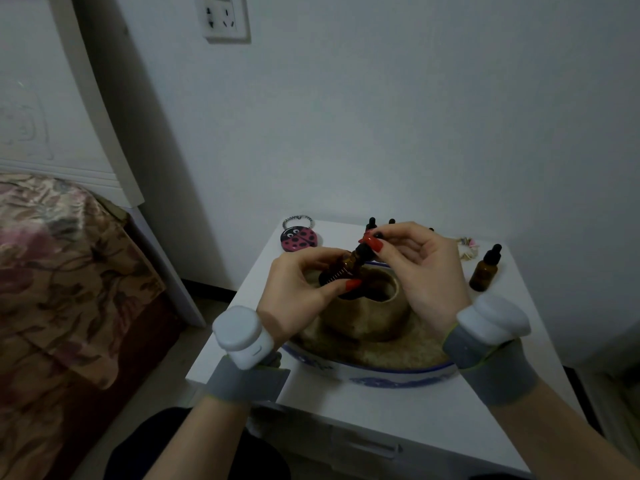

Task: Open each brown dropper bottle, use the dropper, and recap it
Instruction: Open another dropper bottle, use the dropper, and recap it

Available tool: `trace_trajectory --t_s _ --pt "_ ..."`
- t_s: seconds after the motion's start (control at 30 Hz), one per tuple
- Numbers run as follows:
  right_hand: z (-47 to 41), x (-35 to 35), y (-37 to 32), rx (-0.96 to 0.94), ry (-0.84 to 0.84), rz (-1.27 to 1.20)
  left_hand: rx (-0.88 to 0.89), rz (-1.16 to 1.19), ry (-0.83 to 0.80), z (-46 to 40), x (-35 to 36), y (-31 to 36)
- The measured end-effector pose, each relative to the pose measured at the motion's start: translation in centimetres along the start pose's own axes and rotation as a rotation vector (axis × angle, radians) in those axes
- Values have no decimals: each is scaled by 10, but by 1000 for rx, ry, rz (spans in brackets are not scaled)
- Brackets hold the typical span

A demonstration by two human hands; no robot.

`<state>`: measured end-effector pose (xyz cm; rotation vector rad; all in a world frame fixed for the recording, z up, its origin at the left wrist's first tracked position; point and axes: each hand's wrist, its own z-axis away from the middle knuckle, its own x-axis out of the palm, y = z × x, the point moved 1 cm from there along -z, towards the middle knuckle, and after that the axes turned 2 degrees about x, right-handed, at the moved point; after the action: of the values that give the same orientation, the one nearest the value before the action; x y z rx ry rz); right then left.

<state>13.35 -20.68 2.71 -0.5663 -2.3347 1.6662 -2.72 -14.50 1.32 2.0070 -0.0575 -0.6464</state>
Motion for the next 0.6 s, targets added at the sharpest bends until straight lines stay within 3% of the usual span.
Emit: trace_trajectory --t_s 0.27,0.6 --pt "-1 -2 1 -57 -47 150 -3 -25 -1 1 -1 3" --pt "-8 -16 -2 -27 -277 312 -16 -45 2 0 -1 0"
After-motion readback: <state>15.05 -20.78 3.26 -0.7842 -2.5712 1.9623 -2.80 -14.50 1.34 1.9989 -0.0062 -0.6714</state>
